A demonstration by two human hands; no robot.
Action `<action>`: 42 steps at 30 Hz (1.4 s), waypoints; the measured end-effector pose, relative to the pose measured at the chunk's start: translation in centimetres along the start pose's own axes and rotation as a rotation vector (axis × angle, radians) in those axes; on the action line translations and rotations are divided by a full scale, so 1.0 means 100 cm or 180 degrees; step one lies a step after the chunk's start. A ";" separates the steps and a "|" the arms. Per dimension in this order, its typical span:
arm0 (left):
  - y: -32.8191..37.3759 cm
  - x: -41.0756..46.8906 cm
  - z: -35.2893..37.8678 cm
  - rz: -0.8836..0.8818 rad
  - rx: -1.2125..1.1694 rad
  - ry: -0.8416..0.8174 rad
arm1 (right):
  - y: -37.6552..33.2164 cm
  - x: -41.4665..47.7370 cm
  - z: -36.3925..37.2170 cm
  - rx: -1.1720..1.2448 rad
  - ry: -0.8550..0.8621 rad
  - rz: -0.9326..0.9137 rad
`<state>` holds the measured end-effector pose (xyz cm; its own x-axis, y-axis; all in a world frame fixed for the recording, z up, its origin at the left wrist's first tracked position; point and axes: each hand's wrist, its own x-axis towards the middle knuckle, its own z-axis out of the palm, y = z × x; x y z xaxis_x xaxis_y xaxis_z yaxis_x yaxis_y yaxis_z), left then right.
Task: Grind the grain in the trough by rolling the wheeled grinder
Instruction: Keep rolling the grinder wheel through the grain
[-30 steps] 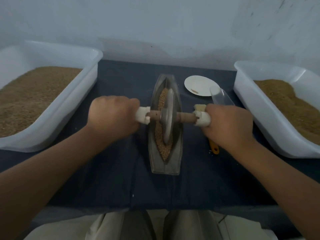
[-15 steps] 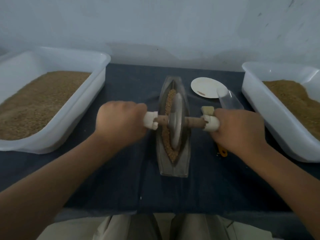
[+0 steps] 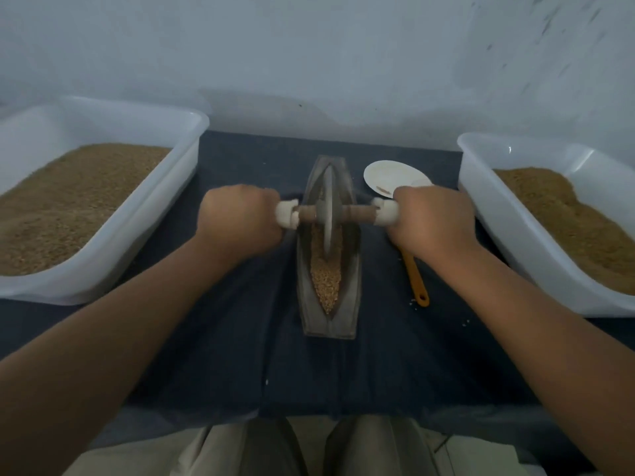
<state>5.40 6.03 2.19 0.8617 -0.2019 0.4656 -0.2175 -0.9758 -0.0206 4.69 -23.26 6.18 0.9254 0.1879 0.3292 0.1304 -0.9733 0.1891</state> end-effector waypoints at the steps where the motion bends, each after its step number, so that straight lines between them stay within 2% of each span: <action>1: -0.001 -0.019 -0.002 0.0068 -0.0098 0.0141 | 0.001 -0.015 -0.004 -0.0046 0.0189 -0.0142; 3: -0.005 -0.050 -0.007 0.0202 -0.0218 0.0318 | 0.003 -0.040 -0.013 0.0031 0.0448 -0.0402; 6: -0.007 -0.056 -0.007 0.0276 -0.0048 0.0244 | 0.005 -0.052 -0.010 0.0205 0.0379 -0.0466; 10: 0.001 0.002 -0.002 0.0113 0.0391 -0.0017 | 0.001 -0.010 0.007 0.0201 0.0021 -0.0017; 13: 0.007 0.043 -0.005 -0.0109 0.0215 -0.0401 | -0.001 0.027 0.013 0.0194 -0.0213 0.0274; 15: 0.008 0.044 -0.006 -0.0144 0.0174 -0.0422 | -0.001 0.030 0.010 0.0208 -0.0270 0.0267; 17: 0.006 0.021 -0.010 -0.0073 0.0180 -0.0294 | 0.002 0.012 0.005 0.0243 -0.0163 0.0094; 21: -0.001 -0.042 -0.017 0.0297 0.0086 0.0137 | 0.008 -0.044 -0.006 0.0385 0.0394 -0.0474; 23: -0.002 -0.050 -0.020 0.0357 0.0063 0.0175 | 0.011 -0.054 -0.004 0.0531 0.0502 -0.0570; 27: 0.003 -0.012 -0.010 0.0261 0.0334 0.0008 | 0.007 -0.029 0.015 0.0381 0.0263 -0.0203; 30: 0.004 0.032 0.001 -0.0016 0.0238 -0.0169 | 0.003 0.014 0.023 0.0094 0.0168 0.0174; 33: 0.006 0.046 0.001 -0.0129 0.0144 -0.0234 | 0.000 0.034 0.017 0.0093 -0.0121 0.0299; 36: 0.006 0.016 -0.006 -0.0028 0.0223 -0.0158 | 0.003 0.009 0.010 0.0070 -0.0106 0.0100; 40: -0.001 -0.045 -0.013 0.0253 0.0020 0.0239 | 0.008 -0.046 -0.004 0.0335 0.0512 -0.0412; 42: -0.003 -0.053 -0.011 0.0223 0.0111 0.0215 | 0.010 -0.050 -0.002 0.0353 0.0538 -0.0477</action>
<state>0.44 7.44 0.69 0.8118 -0.2648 0.5204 -0.2591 -0.9621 -0.0853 0.13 -25.11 4.87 0.8214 0.3414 0.4569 0.3085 -0.9397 0.1477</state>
